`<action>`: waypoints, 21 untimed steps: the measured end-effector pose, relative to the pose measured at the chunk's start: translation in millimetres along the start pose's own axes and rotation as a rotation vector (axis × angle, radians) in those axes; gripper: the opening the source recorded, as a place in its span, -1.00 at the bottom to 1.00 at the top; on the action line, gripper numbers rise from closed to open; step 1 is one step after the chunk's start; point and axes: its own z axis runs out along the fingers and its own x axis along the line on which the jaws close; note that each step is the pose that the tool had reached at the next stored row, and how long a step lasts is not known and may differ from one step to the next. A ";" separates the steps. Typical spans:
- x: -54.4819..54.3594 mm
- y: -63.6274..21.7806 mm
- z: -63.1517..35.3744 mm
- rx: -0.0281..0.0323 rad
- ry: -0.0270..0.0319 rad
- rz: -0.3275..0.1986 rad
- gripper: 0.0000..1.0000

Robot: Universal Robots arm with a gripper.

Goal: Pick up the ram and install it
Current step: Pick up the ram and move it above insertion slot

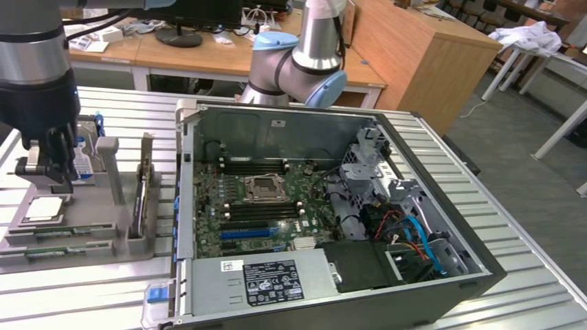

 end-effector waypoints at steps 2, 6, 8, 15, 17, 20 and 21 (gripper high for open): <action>0.1 -0.2 3.1 0.0001 0.0000 0.000 -0.40; 0.2 -0.4 8.6 0.0001 0.0000 0.000 -0.40; 0.3 -0.5 11.2 0.0000 0.0000 0.000 -0.40; 0.5 -0.8 20.0 0.0000 0.0000 0.000 -0.40; 0.6 -0.9 22.3 0.0000 0.0000 0.000 -0.40; 0.7 -1.1 25.6 0.0001 0.0000 0.000 -0.40; 0.7 -1.1 26.6 0.0000 0.0000 0.000 -0.40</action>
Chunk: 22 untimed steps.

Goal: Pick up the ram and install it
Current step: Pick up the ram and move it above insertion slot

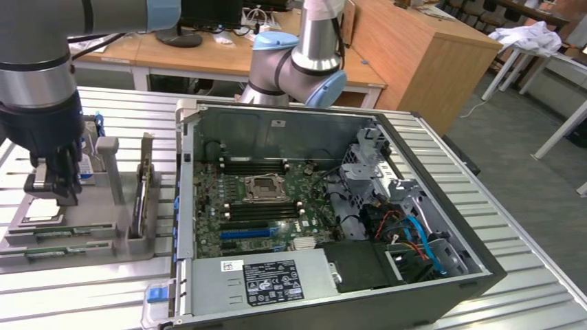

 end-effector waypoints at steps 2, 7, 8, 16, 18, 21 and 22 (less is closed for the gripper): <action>0.1 -0.1 2.0 0.0000 -0.0001 0.000 -0.40; 0.2 -0.2 5.9 0.0000 0.0000 0.000 -0.40; 0.2 -0.2 6.3 -0.0001 0.0001 0.000 -0.40; 0.2 -0.3 7.5 0.0003 -0.0002 0.000 -0.40; 0.2 -0.3 8.4 0.0000 0.0000 0.000 -0.40; 0.3 -0.4 10.0 -0.0001 0.0000 0.000 -0.40; 0.3 -0.4 10.5 0.0000 0.0000 0.000 -0.40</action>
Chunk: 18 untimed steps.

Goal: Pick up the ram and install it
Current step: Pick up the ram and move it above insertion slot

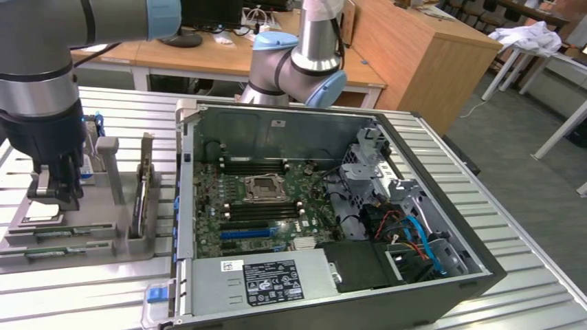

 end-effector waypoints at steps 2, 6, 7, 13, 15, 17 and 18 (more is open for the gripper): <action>0.0 0.0 1.0 -0.0001 0.0000 0.000 -0.40; 0.1 -0.1 3.1 0.0000 0.0000 0.000 -0.40; 0.1 -0.2 3.5 0.0000 0.0000 0.000 -0.40; 0.2 -0.3 6.4 -0.0001 0.0001 0.000 -0.40; 0.2 -0.3 7.4 -0.0001 0.0000 0.000 -0.40; 0.2 -0.3 8.3 -0.0001 0.0000 0.000 -0.40; 0.2 -0.4 8.8 -0.0001 0.0001 0.000 -0.40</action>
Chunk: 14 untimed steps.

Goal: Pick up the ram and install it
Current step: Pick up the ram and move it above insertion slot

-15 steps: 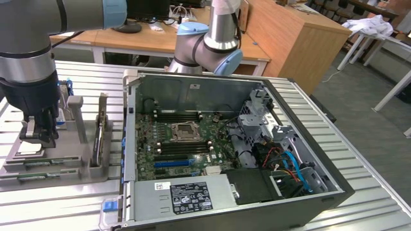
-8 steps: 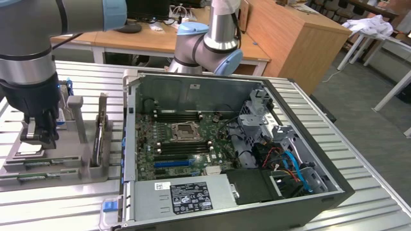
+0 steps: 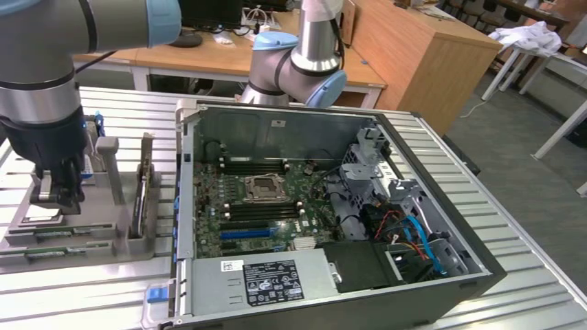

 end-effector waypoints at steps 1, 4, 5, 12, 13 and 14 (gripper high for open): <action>0.0 0.0 0.5 0.0000 0.0000 0.000 -0.40; 0.1 -0.1 1.6 -0.0001 0.0000 0.000 -0.40; 0.1 -0.1 1.7 -0.0001 0.0001 0.000 -0.40; 0.6 0.0 2.0 0.0003 -0.0002 0.000 -0.40; 1.2 0.0 1.9 0.0002 -0.0001 0.000 -0.40; 1.7 0.1 1.8 0.0001 0.0000 0.000 -0.40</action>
